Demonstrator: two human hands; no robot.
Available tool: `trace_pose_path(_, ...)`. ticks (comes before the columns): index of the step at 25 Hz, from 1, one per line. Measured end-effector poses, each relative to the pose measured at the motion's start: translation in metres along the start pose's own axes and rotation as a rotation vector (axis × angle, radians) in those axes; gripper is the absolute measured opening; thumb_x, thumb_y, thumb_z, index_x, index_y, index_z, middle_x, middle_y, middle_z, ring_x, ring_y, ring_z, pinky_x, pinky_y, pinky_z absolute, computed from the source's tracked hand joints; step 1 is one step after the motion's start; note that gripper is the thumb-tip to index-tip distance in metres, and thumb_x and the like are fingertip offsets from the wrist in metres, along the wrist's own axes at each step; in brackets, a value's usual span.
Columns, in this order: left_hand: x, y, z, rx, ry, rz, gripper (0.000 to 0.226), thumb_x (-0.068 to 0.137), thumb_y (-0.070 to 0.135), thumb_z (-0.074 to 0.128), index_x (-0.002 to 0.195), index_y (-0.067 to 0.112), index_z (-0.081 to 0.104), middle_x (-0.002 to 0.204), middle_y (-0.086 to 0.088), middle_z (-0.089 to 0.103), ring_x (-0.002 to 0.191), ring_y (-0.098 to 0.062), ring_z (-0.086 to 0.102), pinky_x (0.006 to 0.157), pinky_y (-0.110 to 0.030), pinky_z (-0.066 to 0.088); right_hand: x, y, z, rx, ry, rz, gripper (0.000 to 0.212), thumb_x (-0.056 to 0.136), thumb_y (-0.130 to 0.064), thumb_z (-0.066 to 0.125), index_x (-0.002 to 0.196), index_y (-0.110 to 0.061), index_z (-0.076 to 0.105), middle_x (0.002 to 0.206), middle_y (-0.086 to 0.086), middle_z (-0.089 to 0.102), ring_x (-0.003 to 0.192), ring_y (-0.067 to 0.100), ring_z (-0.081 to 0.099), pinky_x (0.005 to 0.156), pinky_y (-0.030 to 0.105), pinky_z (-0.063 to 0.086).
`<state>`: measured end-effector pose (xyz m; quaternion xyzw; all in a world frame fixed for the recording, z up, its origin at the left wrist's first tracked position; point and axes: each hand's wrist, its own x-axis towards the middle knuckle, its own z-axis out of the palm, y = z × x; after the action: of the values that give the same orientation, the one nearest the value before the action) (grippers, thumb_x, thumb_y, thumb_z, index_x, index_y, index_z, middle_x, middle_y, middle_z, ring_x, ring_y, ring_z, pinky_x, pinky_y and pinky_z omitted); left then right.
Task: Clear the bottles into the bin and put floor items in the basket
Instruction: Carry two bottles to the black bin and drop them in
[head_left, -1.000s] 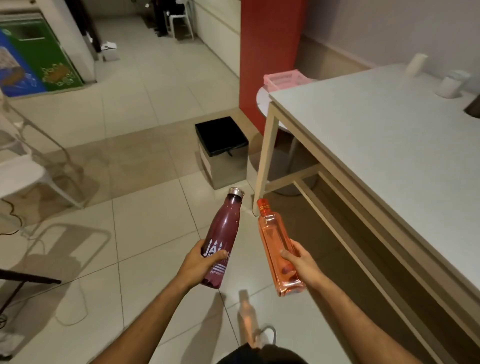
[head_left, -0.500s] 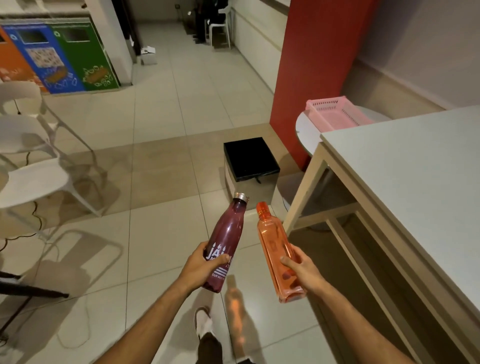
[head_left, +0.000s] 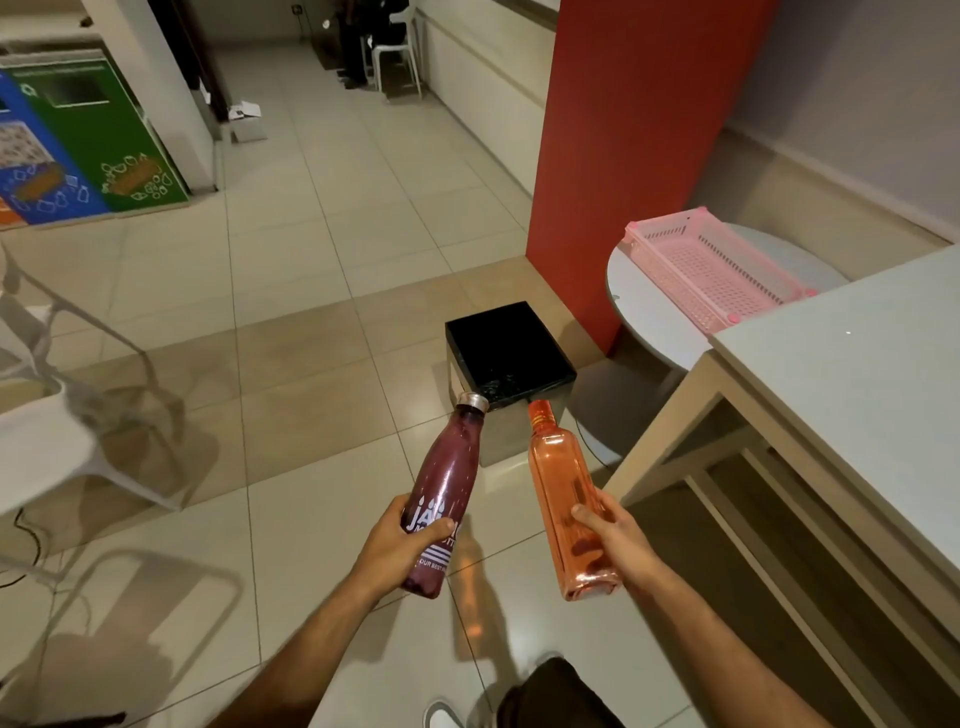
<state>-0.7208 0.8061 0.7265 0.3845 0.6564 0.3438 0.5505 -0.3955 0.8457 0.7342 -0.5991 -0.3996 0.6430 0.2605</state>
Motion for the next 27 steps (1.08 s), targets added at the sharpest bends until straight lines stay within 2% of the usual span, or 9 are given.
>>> trace_pose_path(4, 0.052, 0.008, -0.012, 0.027, -0.013, -0.057, 0.071, 0.072, 0.042, 0.088, 0.129, 0.027, 0.05, 0.111, -0.001, 0.07, 0.086, -0.017, 0.076, 0.071, -0.031, 0.062, 0.052, -0.024, 0.001, 0.0, -0.001, 0.066, 0.055, 0.094, -0.038, 0.065, 0.143, -0.03, 0.043, 0.125, 0.005, 0.065, 0.104, 0.031, 0.071, 0.093, 0.054, 0.057)
trace_pose_path(8, 0.111, 0.038, -0.023, 0.021, 0.004, -0.103, 0.07, 0.074, 0.035, 0.087, 0.131, 0.023, 0.048, 0.109, -0.003, 0.07, 0.083, -0.018, 0.076, 0.064, -0.028, 0.06, 0.122, -0.067, -0.007, 0.024, -0.008, 0.119, 0.05, 0.095, -0.036, 0.065, 0.14, -0.027, 0.045, 0.124, 0.008, 0.066, 0.106, 0.034, 0.07, 0.096, 0.058, 0.054)
trace_pose_path(10, 0.14, 0.062, -0.028, 0.036, 0.012, -0.11, 0.074, 0.071, 0.037, 0.087, 0.131, 0.02, 0.049, 0.11, -0.005, 0.069, 0.087, -0.021, 0.075, 0.068, -0.032, 0.061, 0.155, -0.095, -0.012, 0.016, -0.012, 0.135, 0.047, 0.095, -0.037, 0.064, 0.137, -0.03, 0.046, 0.124, 0.009, 0.065, 0.105, 0.034, 0.07, 0.094, 0.055, 0.056)
trace_pose_path(13, 0.184, 0.098, -0.028, 0.066, 0.005, -0.074, 0.08, 0.063, 0.046, 0.083, 0.13, 0.018, 0.051, 0.112, -0.007, 0.069, 0.096, -0.025, 0.072, 0.083, -0.046, 0.062, 0.199, -0.133, -0.02, 0.005, -0.031, 0.102, 0.045, 0.094, -0.038, 0.066, 0.135, -0.033, 0.049, 0.12, 0.008, 0.068, 0.101, 0.03, 0.072, 0.083, 0.046, 0.06)
trace_pose_path(17, 0.238, 0.13, -0.017, 0.065, 0.052, -0.061, 0.075, 0.065, 0.051, 0.083, 0.127, 0.02, 0.054, 0.112, -0.005, 0.07, 0.096, -0.025, 0.072, 0.084, -0.05, 0.061, 0.247, -0.168, -0.035, -0.003, -0.017, 0.094, 0.043, 0.094, -0.035, 0.065, 0.134, -0.029, 0.051, 0.117, 0.008, 0.069, 0.097, 0.028, 0.073, 0.073, 0.037, 0.06)
trace_pose_path(20, 0.277, 0.144, -0.014, 0.123, 0.065, -0.085, 0.083, 0.059, 0.064, 0.081, 0.128, 0.027, 0.05, 0.112, 0.004, 0.067, 0.094, -0.019, 0.071, 0.08, -0.043, 0.062, 0.275, -0.179, -0.045, 0.015, 0.022, 0.114, 0.042, 0.094, -0.035, 0.067, 0.133, -0.03, 0.053, 0.113, 0.008, 0.071, 0.089, 0.024, 0.076, 0.065, 0.03, 0.059)
trace_pose_path(23, 0.322, 0.155, -0.017, 0.178, 0.034, -0.1, 0.094, 0.055, 0.071, 0.08, 0.131, 0.027, 0.048, 0.113, 0.007, 0.066, 0.092, -0.016, 0.071, 0.071, -0.033, 0.062, 0.304, -0.185, -0.05, 0.025, 0.047, 0.163, 0.04, 0.093, -0.032, 0.067, 0.13, -0.032, 0.053, 0.11, 0.009, 0.072, 0.089, 0.027, 0.075, 0.068, 0.034, 0.059)
trace_pose_path(25, 0.354, 0.164, -0.018, 0.218, 0.011, -0.103, 0.089, 0.062, 0.066, 0.081, 0.133, 0.024, 0.048, 0.111, 0.009, 0.065, 0.089, -0.013, 0.071, 0.063, -0.025, 0.059, 0.324, -0.191, -0.05, 0.047, 0.064, 0.213, 0.039, 0.094, -0.028, 0.067, 0.129, -0.034, 0.051, 0.113, 0.01, 0.069, 0.096, 0.031, 0.072, 0.075, 0.04, 0.058)
trace_pose_path(27, 0.389, 0.174, -0.021, 0.25, -0.01, -0.099, 0.081, 0.069, 0.059, 0.081, 0.134, 0.023, 0.048, 0.109, 0.01, 0.064, 0.087, -0.012, 0.07, 0.058, -0.02, 0.056, 0.346, -0.202, -0.049, 0.047, 0.066, 0.243, 0.041, 0.094, -0.024, 0.066, 0.127, -0.039, 0.046, 0.115, 0.01, 0.066, 0.1, 0.032, 0.069, 0.076, 0.041, 0.057)
